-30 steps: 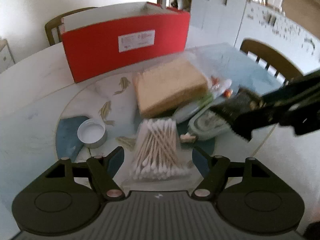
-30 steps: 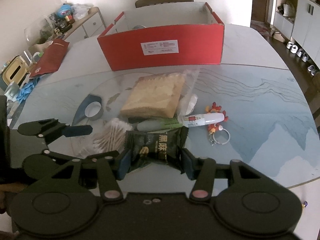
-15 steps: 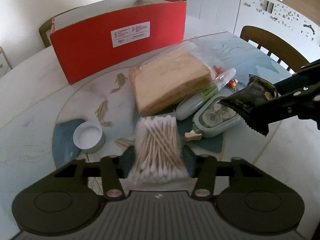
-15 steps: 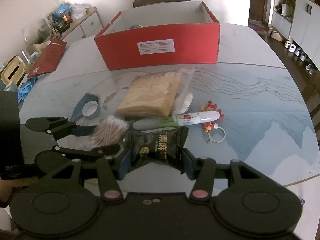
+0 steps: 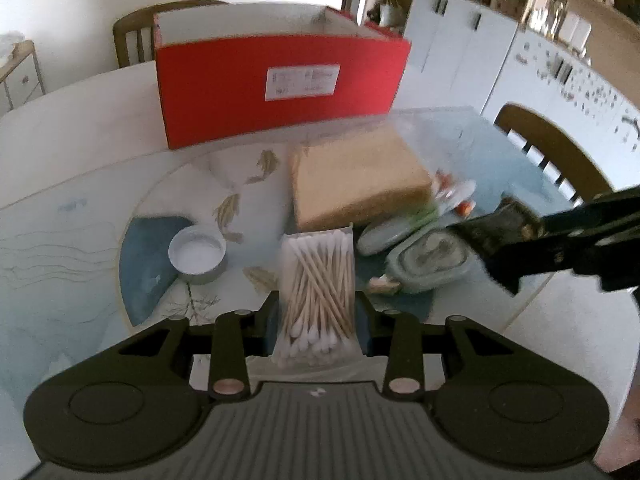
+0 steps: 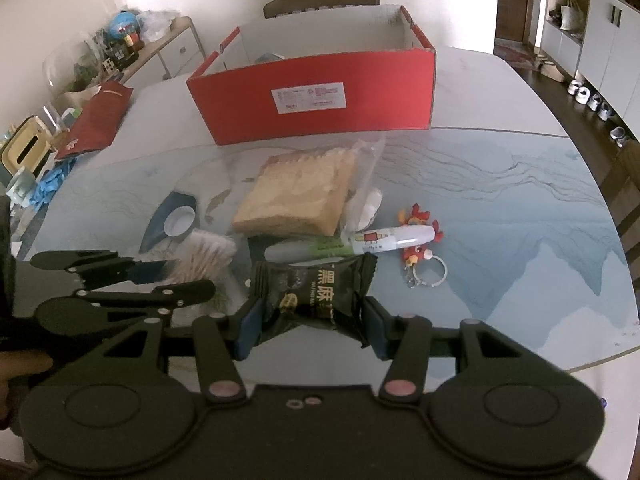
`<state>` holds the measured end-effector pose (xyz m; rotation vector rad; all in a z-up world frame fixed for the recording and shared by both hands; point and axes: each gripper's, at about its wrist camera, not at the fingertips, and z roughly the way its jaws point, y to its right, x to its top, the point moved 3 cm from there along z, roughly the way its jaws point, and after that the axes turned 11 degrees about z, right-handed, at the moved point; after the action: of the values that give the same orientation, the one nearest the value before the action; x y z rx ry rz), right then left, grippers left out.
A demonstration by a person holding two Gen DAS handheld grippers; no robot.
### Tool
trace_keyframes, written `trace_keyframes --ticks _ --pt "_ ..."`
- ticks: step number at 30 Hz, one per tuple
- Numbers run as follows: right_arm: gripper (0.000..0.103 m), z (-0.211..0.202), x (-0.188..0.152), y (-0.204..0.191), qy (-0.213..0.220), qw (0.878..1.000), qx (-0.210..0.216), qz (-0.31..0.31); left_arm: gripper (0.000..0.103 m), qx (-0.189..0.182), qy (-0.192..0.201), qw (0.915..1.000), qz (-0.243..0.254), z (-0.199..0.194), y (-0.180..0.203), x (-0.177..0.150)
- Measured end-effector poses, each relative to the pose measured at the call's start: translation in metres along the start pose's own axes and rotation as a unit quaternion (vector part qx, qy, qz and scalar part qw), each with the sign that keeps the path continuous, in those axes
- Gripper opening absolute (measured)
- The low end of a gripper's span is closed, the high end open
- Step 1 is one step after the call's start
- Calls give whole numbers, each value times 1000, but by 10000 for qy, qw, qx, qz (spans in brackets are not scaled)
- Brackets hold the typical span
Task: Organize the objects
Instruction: 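Lift and carry the swab bag and black snack packet over the red box with both grippers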
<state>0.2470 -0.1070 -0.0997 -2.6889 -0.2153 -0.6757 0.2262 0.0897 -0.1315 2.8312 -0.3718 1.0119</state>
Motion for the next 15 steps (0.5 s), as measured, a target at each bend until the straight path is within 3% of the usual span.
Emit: trace_keyframes --ticks 15 --pt "53 -31 58 -11 547 9978 281 -240 36 -95 731 9972 -143 -45 -2 63"
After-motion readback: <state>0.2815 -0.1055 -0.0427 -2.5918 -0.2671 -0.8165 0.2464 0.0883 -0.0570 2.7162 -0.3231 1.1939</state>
